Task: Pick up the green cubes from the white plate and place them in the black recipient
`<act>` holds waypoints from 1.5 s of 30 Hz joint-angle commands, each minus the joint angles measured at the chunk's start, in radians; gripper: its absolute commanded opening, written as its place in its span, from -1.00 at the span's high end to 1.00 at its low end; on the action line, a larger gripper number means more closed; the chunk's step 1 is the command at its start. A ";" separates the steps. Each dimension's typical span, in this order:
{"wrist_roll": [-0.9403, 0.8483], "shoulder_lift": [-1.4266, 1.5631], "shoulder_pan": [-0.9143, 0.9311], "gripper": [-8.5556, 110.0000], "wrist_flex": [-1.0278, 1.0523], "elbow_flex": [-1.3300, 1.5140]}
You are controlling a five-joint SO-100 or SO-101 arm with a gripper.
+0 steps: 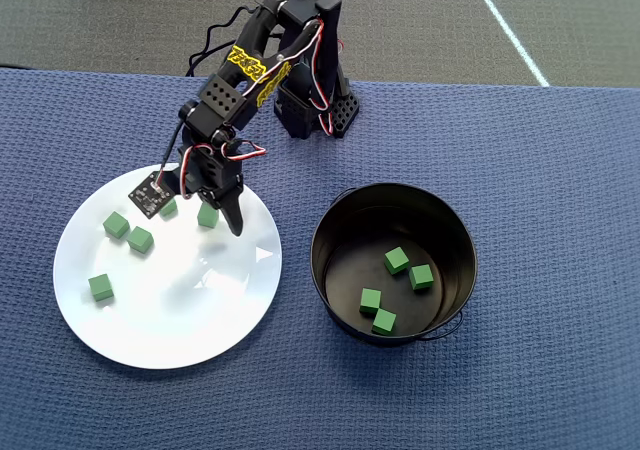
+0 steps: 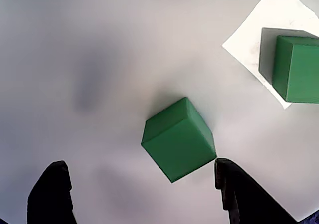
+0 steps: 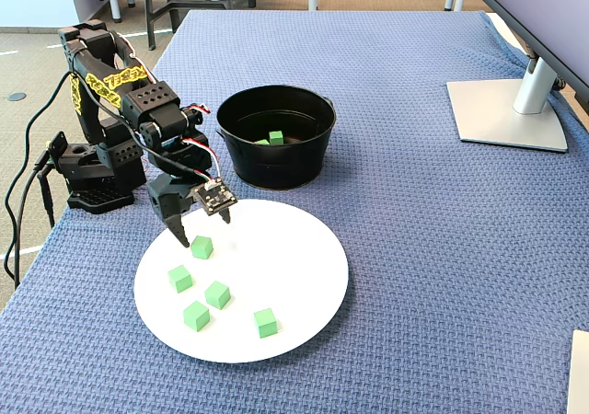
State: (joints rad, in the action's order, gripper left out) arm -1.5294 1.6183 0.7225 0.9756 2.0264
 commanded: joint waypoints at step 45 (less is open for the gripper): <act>-0.374 -0.058 0.005 0.38 0.048 -0.101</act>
State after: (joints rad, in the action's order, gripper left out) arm -1.8623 1.5570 0.7256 1.0002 1.9957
